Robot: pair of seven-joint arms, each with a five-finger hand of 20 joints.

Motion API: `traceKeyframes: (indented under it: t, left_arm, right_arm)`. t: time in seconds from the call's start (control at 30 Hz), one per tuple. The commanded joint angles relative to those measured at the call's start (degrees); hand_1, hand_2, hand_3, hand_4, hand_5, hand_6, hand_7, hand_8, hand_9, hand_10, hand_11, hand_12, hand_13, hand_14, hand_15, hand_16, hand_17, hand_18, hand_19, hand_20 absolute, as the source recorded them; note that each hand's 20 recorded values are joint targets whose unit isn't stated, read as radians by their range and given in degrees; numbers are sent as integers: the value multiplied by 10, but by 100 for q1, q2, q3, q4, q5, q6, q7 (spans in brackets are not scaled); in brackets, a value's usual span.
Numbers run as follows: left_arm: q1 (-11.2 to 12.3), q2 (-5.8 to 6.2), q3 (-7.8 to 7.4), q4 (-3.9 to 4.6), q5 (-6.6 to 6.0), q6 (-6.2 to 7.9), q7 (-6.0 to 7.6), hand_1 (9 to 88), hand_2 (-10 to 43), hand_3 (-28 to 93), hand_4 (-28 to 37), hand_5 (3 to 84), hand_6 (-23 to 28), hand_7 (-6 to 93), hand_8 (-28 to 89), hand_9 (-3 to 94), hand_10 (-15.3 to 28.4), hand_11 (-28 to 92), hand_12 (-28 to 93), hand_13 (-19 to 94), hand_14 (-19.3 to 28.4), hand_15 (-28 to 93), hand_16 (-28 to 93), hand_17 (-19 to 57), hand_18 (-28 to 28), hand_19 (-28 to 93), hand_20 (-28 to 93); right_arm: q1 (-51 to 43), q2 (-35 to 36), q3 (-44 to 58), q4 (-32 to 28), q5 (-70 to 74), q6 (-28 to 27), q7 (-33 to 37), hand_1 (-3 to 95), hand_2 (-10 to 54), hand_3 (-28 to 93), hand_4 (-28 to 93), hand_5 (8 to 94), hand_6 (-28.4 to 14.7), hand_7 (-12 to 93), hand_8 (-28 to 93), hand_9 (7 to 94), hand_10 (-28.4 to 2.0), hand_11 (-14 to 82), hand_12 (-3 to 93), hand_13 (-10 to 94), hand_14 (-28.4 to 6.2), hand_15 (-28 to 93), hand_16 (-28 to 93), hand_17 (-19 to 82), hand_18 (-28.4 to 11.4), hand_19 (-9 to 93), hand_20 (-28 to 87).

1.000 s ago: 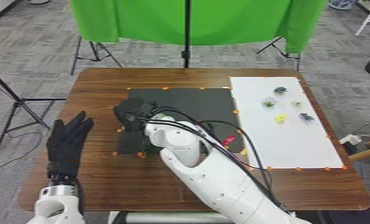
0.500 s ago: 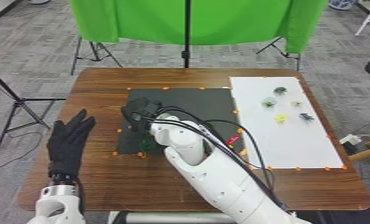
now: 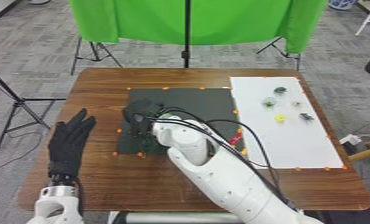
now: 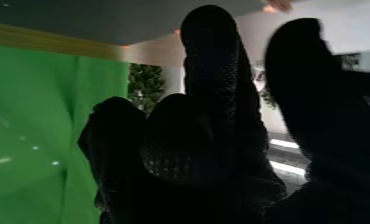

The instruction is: Arrange flowers

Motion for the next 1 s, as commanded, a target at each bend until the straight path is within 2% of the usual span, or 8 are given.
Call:
traceKeyframes:
  t: [0.03, 0.17, 0.3, 0.37, 0.5, 0.57, 0.83, 1.0]
  left_arm:
    - [53, -104, -1, 28, 68, -102, -94, 116, -37, 637, -283, 418, 43, 33, -58, 442, 117, 87, 128, 305, 129, 82, 1, 27, 95, 8, 148]
    - [3, -102, -49, 54, 63, -93, -160, 117, -38, 640, -283, 418, 43, 34, -58, 443, 117, 88, 129, 305, 129, 82, 1, 27, 95, 8, 148]
    - [173, -111, -113, -29, 60, -61, -196, 121, -44, 649, -283, 419, 42, 34, -59, 443, 116, 89, 129, 306, 129, 83, 1, 26, 95, 8, 148]
    - [187, -102, -127, -36, 134, -99, -232, 133, -56, 670, -282, 421, 43, 35, -59, 443, 116, 89, 129, 306, 128, 83, 1, 27, 95, 8, 148]
    - [227, -141, -121, -53, 184, -199, -278, 178, -79, 698, -275, 429, 48, 38, -59, 443, 114, 90, 129, 305, 128, 83, 1, 26, 94, 8, 148]
    - [234, -150, -105, -55, 202, -217, -314, 189, -86, 701, -268, 430, 49, 38, -60, 443, 114, 91, 129, 306, 127, 83, 1, 26, 94, 8, 148]
    - [182, -142, -62, -42, 268, -351, -466, 206, -81, 694, -251, 432, 47, 41, -60, 444, 114, 93, 128, 306, 127, 84, 1, 26, 93, 8, 148]
    - [182, -147, -40, -42, 265, -349, -492, 207, -80, 693, -246, 432, 46, 42, -60, 444, 114, 93, 127, 306, 127, 83, 1, 26, 93, 8, 148]
  right_arm:
    - [329, 1042, 30, -1211, 1190, 303, 669, 371, -95, 621, -175, 644, -7, 156, -79, 825, -128, 333, 282, 881, -30, 674, 347, 665, -121, 932, 661]
    - [89, 1975, 770, -1925, 1664, 600, 1092, 332, -95, 620, -151, 639, -11, 148, -75, 795, -137, 295, 271, 855, -47, 662, 344, 633, -135, 932, 639]
    - [-506, 2833, 1859, -2451, 2001, 299, 1769, 320, -95, 615, -130, 613, -23, 122, -65, 743, -164, 212, 250, 824, -66, 661, 341, 612, -141, 932, 624]
    - [-850, 3101, 2379, -2501, 2087, 206, 2072, 310, -95, 608, -121, 605, -27, 113, -62, 722, -173, 178, 239, 816, -72, 660, 340, 604, -143, 932, 620]
    - [-1522, 3259, 3234, -2471, 2109, -160, 2437, 253, -58, 583, -112, 598, -48, 88, -57, 714, -188, 143, 225, 810, -81, 660, 337, 599, -146, 932, 613]
    - [-1841, 3300, 3485, -2440, 2076, -143, 2548, 246, -52, 577, -107, 599, -51, 80, -53, 717, -192, 134, 220, 810, -83, 660, 334, 598, -145, 932, 609]
    - [-2614, 3149, 4035, -2117, 1811, -303, 2707, 275, -82, 591, -98, 598, -38, 83, -51, 715, -190, 132, 218, 813, -81, 662, 328, 598, -146, 932, 603]
    - [-2706, 3018, 4039, -1851, 1778, -46, 2706, 301, -92, 597, -101, 599, -28, 93, -53, 723, -181, 143, 220, 819, -77, 665, 326, 606, -146, 932, 603]
